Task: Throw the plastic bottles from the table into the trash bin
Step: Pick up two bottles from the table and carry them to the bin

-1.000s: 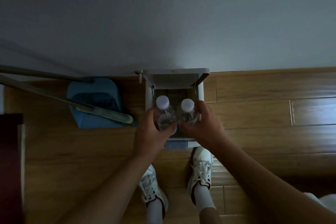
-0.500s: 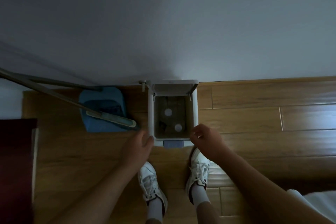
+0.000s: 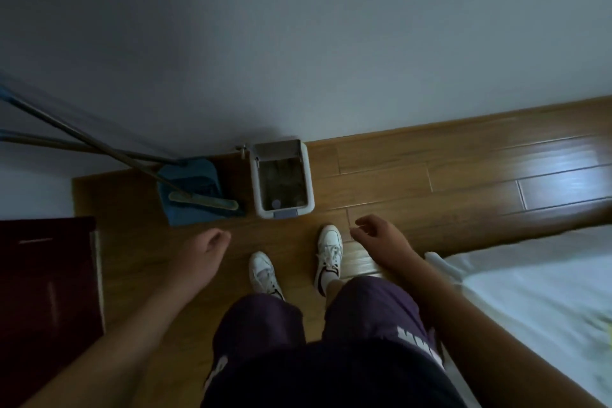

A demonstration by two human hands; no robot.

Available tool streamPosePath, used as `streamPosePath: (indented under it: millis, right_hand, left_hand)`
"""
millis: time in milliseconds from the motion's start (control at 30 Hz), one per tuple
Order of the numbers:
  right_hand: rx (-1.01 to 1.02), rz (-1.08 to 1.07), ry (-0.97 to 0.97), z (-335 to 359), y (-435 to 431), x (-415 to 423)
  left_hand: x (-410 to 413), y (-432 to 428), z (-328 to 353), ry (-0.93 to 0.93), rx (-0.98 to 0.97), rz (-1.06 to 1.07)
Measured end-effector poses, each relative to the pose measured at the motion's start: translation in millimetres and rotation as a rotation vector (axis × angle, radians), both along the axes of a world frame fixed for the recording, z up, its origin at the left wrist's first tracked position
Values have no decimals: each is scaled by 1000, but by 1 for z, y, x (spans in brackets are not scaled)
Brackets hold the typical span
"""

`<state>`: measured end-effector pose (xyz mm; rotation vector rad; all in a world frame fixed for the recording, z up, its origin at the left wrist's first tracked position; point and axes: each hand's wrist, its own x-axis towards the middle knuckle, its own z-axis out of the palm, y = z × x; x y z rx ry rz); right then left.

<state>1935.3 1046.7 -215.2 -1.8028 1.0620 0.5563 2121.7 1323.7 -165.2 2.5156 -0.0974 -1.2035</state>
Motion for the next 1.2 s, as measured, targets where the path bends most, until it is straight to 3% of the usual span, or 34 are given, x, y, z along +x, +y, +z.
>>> streamPosePath:
  millis: [300, 467, 733, 967, 1200]
  right_hand:
    - [-126, -286, -86, 121, 41, -85]
    - [-112, -575, -104, 129, 83, -136]
    - [-67, -930, -33, 116, 111, -220]
    - [-33, -1006, -3, 109, 77, -265]
    - [-71, -998, -72, 122, -19, -273]
  left_hand:
    - [-6, 24, 83, -4, -178, -44]
    - [-4, 16, 86, 44, -220, -79]
    - [-9, -75, 87, 126, -168, -337]
    - [-34, -169, 81, 30, -225, -396]
    - [-51, -245, 73, 10, -200, -456]
